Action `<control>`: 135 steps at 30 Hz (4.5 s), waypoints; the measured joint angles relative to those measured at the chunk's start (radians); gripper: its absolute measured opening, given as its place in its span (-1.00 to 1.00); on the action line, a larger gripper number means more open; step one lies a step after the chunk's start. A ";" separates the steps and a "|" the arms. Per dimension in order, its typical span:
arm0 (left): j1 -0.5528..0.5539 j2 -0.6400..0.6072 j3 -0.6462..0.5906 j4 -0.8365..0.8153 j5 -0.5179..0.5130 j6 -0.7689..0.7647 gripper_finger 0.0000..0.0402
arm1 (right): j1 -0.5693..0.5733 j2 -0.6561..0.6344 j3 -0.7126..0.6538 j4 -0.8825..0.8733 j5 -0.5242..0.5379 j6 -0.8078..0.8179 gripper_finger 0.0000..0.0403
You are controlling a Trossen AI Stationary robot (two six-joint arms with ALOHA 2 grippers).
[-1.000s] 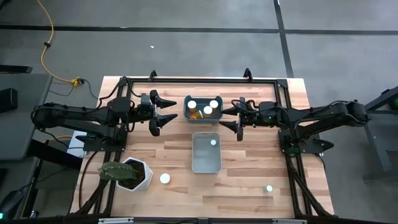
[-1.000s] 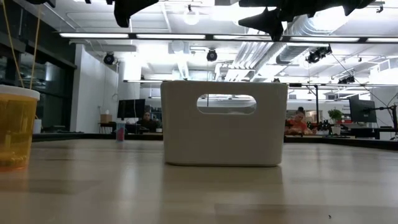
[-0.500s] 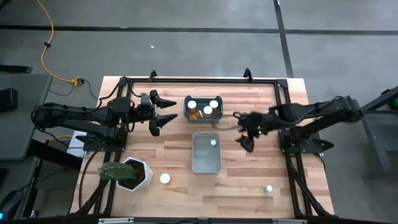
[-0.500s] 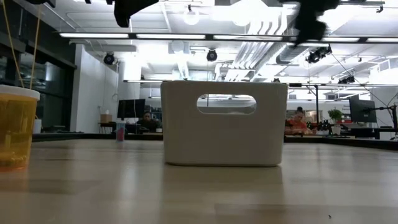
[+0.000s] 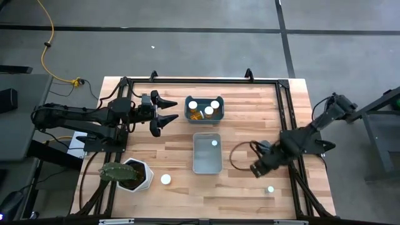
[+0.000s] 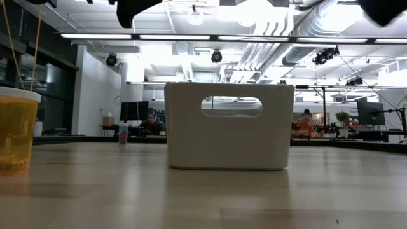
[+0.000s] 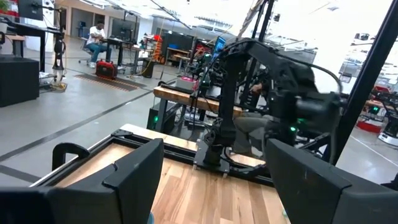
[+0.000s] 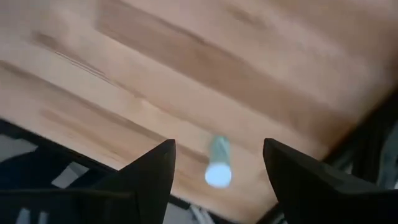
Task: Pick and place medicine bottles into bin by pill shape (circle, oval)
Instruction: Put the blue tablet bottle into the gray bin
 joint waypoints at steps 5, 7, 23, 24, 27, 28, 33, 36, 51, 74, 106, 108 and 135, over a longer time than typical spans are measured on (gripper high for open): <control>0.000 0.000 0.000 0.000 0.000 0.000 0.35 | 0.136 0.052 -0.005 0.019 -0.032 0.260 0.17; 0.000 0.000 0.000 0.000 0.000 0.000 0.35 | 0.175 0.076 -0.005 0.051 -0.032 0.334 0.17; 0.000 0.000 0.000 0.000 0.000 0.001 0.35 | 0.232 0.272 -0.006 0.198 -0.100 0.421 0.17; 0.000 0.000 0.000 0.000 -0.001 0.001 0.35 | 0.232 0.283 -0.006 0.208 -0.114 0.415 0.17; 0.000 0.000 0.000 0.001 -0.003 0.001 0.35 | 0.232 0.316 -0.006 0.209 -0.140 0.396 0.17; 0.000 0.000 0.000 0.001 -0.007 0.000 0.35 | 0.232 0.326 -0.006 0.205 -0.142 0.395 0.17; 0.000 0.000 0.000 0.001 -0.025 0.000 0.35 | 0.232 0.350 -0.006 0.181 -0.124 0.407 0.17; 0.000 0.000 0.000 0.002 -0.025 0.001 0.35 | 0.229 0.353 -0.006 0.170 -0.109 0.437 0.17; 0.000 0.000 0.000 0.003 -0.026 0.034 0.35 | 0.229 0.353 -0.006 0.185 -0.153 0.422 -0.14; 0.000 0.000 0.000 0.003 -0.019 0.040 0.35 | 0.149 -0.003 -0.006 0.165 0.488 -0.013 -0.50; 0.000 0.000 0.000 0.003 0.070 -0.236 0.35 | -0.645 0.167 0.357 0.378 -0.062 -1.691 -0.51; 0.000 0.000 0.000 0.003 0.047 -0.228 0.35 | -0.634 0.252 0.431 0.264 -0.122 -1.748 -0.51; 0.000 0.000 0.000 0.003 0.028 -0.077 0.35 | -0.534 0.732 0.592 0.032 -0.039 -1.229 -0.51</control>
